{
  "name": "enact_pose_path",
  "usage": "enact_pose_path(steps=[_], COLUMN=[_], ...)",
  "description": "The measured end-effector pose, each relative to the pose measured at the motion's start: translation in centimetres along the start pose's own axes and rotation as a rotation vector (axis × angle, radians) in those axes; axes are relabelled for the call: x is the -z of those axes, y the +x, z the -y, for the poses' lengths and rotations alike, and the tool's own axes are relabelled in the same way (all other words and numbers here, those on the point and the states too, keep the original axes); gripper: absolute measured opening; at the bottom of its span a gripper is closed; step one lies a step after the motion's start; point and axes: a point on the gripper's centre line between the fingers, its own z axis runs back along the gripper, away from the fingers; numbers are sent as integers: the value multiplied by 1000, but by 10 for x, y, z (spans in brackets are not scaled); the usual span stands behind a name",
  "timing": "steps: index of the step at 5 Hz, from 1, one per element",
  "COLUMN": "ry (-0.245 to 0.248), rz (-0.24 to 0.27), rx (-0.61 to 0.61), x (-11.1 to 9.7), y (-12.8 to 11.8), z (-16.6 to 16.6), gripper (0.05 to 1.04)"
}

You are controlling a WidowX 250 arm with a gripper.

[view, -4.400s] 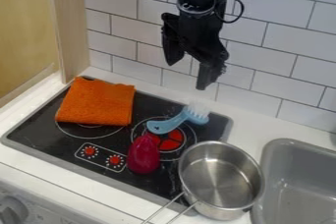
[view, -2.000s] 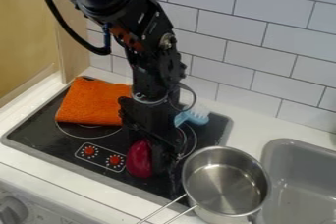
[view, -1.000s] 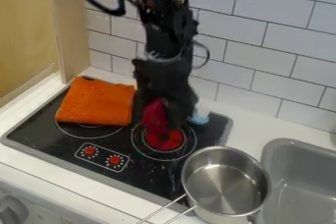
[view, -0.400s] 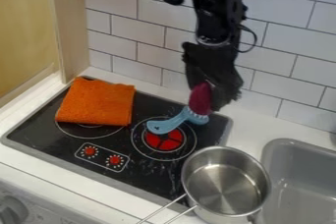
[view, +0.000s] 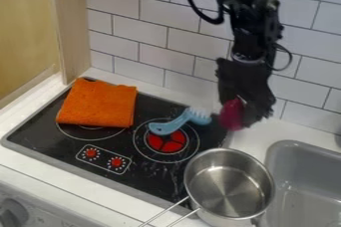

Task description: Move the violet thing next to the light blue brush, top right

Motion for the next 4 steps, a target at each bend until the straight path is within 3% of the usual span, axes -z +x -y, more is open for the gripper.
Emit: enact_pose_path(steps=[1, 4], ry=[-9, -34], rz=[4, -30], rx=[40, 78], x=[5, 17], y=[12, 9], z=[10, 21], gripper=[715, 715])
